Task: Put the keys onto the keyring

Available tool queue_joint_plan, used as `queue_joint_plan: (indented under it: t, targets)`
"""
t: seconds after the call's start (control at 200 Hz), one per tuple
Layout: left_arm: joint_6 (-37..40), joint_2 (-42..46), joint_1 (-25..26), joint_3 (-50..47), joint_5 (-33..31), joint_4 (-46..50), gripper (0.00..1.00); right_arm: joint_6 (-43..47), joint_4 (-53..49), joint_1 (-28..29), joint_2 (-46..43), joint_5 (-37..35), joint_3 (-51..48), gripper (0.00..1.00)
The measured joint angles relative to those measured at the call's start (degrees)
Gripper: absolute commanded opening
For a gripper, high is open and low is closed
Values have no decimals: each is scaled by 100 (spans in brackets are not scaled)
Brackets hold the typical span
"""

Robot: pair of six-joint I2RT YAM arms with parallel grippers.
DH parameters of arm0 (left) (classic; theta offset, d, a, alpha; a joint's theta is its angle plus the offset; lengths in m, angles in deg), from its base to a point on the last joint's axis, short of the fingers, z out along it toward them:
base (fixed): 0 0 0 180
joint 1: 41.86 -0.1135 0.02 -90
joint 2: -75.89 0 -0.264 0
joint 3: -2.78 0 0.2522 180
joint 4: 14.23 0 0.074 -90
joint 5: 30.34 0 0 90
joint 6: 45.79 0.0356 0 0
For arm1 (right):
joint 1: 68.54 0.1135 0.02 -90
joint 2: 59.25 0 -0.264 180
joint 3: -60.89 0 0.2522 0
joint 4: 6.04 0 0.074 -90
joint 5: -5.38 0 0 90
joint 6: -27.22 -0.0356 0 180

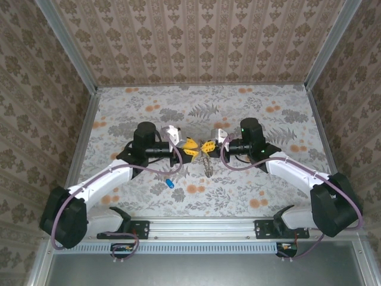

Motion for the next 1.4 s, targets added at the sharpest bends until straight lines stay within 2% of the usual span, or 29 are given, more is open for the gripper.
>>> queue_joint_plan:
  t: [0.34, 0.44, 0.8, 0.885, 1.12, 1.395]
  targets:
    - [142, -216, 17, 0, -31, 26, 31, 24, -160, -35, 87, 136, 138, 0]
    - [175, -216, 20, 0, -79, 24, 37, 28, -225, -48, 118, 166, 195, 0]
    - [192, -24, 13, -166, -599, -120, 39, 205, -503, -72, 177, 260, 313, 0]
    - [192, -22, 13, -166, -603, -107, 35, 219, -507, -72, 195, 293, 328, 0]
    - [260, -352, 44, -33, -481, -17, 17, 216, -507, -72, 264, 398, 391, 0]
    - [286, -420, 79, 33, -422, 24, 17, 214, -505, -72, 273, 400, 424, 0]
